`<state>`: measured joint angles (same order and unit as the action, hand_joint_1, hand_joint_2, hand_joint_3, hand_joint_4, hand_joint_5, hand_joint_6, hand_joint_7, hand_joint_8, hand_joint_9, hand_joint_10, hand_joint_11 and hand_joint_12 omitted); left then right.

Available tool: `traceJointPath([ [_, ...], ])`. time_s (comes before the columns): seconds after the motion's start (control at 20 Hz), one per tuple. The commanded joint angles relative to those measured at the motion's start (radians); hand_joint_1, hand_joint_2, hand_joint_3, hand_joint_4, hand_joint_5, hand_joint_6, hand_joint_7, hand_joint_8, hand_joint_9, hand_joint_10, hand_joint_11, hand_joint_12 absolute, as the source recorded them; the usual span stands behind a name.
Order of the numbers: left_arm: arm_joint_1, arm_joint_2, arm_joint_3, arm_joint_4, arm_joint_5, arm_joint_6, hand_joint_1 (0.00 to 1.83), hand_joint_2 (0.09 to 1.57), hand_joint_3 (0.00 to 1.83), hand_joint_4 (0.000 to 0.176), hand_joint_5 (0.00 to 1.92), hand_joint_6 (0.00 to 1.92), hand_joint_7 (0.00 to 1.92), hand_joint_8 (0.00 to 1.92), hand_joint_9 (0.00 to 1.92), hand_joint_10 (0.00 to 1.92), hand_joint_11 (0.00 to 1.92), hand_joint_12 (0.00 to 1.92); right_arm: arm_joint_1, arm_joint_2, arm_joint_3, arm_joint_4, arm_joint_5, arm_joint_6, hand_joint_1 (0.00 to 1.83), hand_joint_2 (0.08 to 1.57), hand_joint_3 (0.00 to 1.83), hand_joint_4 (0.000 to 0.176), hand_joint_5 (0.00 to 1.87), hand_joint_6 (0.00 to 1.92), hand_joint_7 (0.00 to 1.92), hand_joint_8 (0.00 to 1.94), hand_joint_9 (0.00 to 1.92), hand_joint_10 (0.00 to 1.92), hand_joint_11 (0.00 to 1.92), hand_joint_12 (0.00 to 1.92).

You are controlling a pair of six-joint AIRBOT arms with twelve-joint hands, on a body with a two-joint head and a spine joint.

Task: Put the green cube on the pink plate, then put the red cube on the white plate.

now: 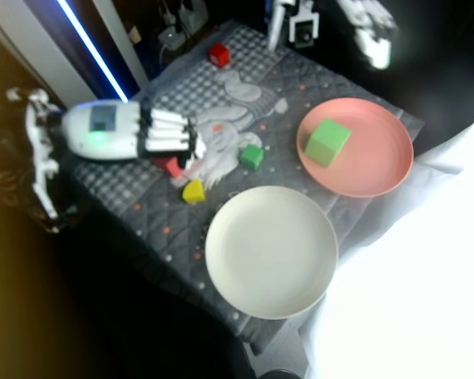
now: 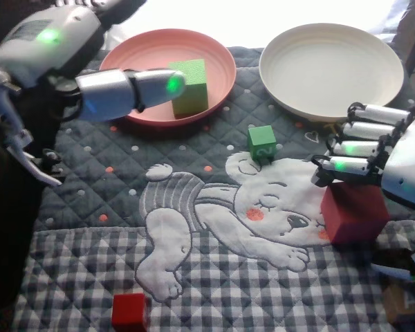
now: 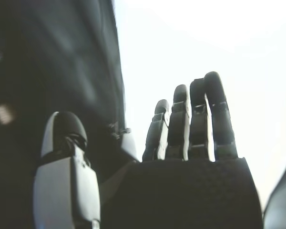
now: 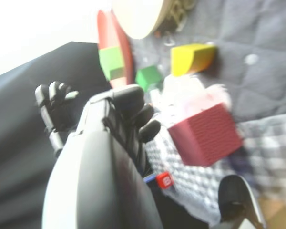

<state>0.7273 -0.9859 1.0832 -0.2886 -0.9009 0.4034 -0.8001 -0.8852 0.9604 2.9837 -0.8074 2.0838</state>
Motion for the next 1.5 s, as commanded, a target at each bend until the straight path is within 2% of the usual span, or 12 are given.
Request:
traceJointPath([
  [0.0,0.002,0.015,-0.011,0.016,-0.190,-0.006,0.32,1.04,0.00,0.120,0.10,0.00,0.25,0.03,0.00,0.60,0.00,1.49,0.016,-0.003,0.006,0.025,-0.093,0.000,0.92,0.59,0.52,0.000,0.39,0.61,0.44,0.42,0.23,0.89,0.00,1.66],
  [0.05,0.013,0.021,-0.025,0.017,-0.215,-0.006,0.30,1.05,0.00,0.097,0.10,0.00,0.27,0.04,0.00,0.66,0.00,1.53,0.018,-0.009,0.012,0.025,-0.083,0.000,0.97,0.65,0.43,0.000,0.46,0.54,0.50,0.37,0.26,0.85,0.00,1.65],
  [0.25,0.027,0.022,-0.031,0.012,-0.229,-0.006,0.31,1.10,0.00,0.105,0.16,0.01,0.30,0.03,0.04,0.62,0.00,1.35,0.021,-0.028,0.024,0.025,-0.065,0.000,1.14,0.99,0.11,0.000,0.72,0.39,0.79,0.39,0.49,0.92,0.15,1.69],
  [0.3,0.034,0.022,-0.033,0.010,-0.235,-0.006,0.32,1.11,0.00,0.092,0.18,0.01,0.31,0.02,0.06,0.60,0.00,1.39,0.023,-0.032,0.026,0.025,-0.063,0.000,1.14,1.12,0.04,0.000,0.84,0.98,0.87,0.40,0.53,0.90,0.08,1.73],
  [0.35,0.040,0.022,-0.035,0.005,-0.243,-0.006,0.36,1.13,0.00,0.076,0.21,0.01,0.32,0.02,0.08,0.62,0.00,1.48,0.027,-0.034,0.027,0.025,-0.062,0.000,1.22,1.13,0.00,0.000,0.98,1.05,0.94,1.01,0.66,0.99,0.22,1.75],
  [0.4,0.044,0.022,-0.036,0.001,-0.249,-0.006,0.35,1.15,0.00,0.075,0.20,0.00,0.33,0.02,0.07,0.65,0.00,1.48,0.032,-0.035,0.027,0.025,-0.062,0.000,1.22,1.13,0.00,0.000,0.99,1.07,0.90,1.08,0.69,1.04,0.28,1.75],
  [0.55,0.058,0.022,-0.038,-0.007,-0.262,-0.006,0.36,1.15,0.00,0.076,0.22,0.01,0.32,0.01,0.05,0.64,0.00,1.44,0.058,-0.038,0.026,0.025,-0.064,0.000,1.22,1.14,0.00,0.000,0.96,1.12,0.92,1.07,0.73,1.12,0.31,1.76],
  [0.65,0.065,0.022,-0.039,-0.013,-0.268,-0.006,0.36,1.16,0.00,0.064,0.24,0.00,0.31,0.00,0.09,0.56,0.00,1.48,0.081,-0.042,0.022,0.025,-0.086,0.000,1.20,1.16,0.00,0.014,0.89,1.18,0.93,1.11,0.75,1.18,0.08,1.74],
  [0.9,0.072,0.021,-0.045,-0.013,-0.280,-0.006,0.39,1.16,0.00,0.062,0.28,0.01,0.33,0.01,0.11,0.55,0.00,1.53,0.117,-0.031,0.017,0.025,-0.143,0.000,1.20,1.17,0.00,0.000,0.92,1.19,0.83,1.19,0.51,1.15,0.00,1.86],
  [1.2,0.083,0.025,-0.063,-0.001,-0.323,-0.006,0.37,1.15,0.00,0.068,0.30,0.01,0.32,0.00,0.06,0.59,0.00,1.38,0.191,-0.033,0.064,0.025,-0.143,0.000,1.34,1.19,0.00,0.000,0.86,1.25,0.85,1.23,0.65,1.44,0.21,1.90],
  [1.25,0.085,0.031,-0.070,0.004,-0.335,-0.006,0.49,1.16,0.00,0.022,0.33,0.01,0.34,0.01,0.06,0.61,0.00,1.23,0.205,-0.040,0.084,0.025,-0.142,0.000,1.35,1.20,0.00,0.000,0.82,1.27,0.85,1.26,0.67,1.46,0.25,1.88],
  [1.45,0.093,0.048,-0.091,0.021,-0.387,-0.006,0.53,1.19,0.00,0.009,0.32,0.00,0.35,0.00,0.03,0.66,0.00,1.56,0.279,-0.073,0.169,0.025,-0.091,0.000,1.22,1.19,0.00,0.000,0.94,1.14,0.72,1.33,0.37,1.31,0.00,1.90],
])
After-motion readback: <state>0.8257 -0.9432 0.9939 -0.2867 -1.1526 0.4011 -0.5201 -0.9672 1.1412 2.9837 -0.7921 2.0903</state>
